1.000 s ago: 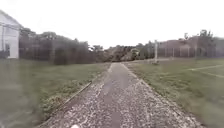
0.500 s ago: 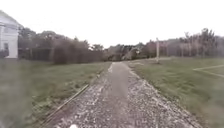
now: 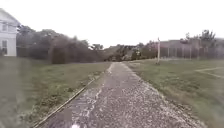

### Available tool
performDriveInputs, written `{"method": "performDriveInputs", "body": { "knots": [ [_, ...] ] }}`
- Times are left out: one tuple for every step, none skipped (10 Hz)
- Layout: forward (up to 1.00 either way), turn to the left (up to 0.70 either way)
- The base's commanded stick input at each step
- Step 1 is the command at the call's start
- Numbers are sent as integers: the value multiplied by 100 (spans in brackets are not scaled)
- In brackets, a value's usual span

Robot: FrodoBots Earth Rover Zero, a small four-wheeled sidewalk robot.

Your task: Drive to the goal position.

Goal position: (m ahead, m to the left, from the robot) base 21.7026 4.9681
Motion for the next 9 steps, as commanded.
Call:
{"method": "performDriveInputs", "body": {
  "knots": [
    [68,0],
    [68,0],
    [68,0],
    [68,0],
    [68,0],
    [68,0],
    [68,0],
    [68,0],
    [68,0]
  ]
}}
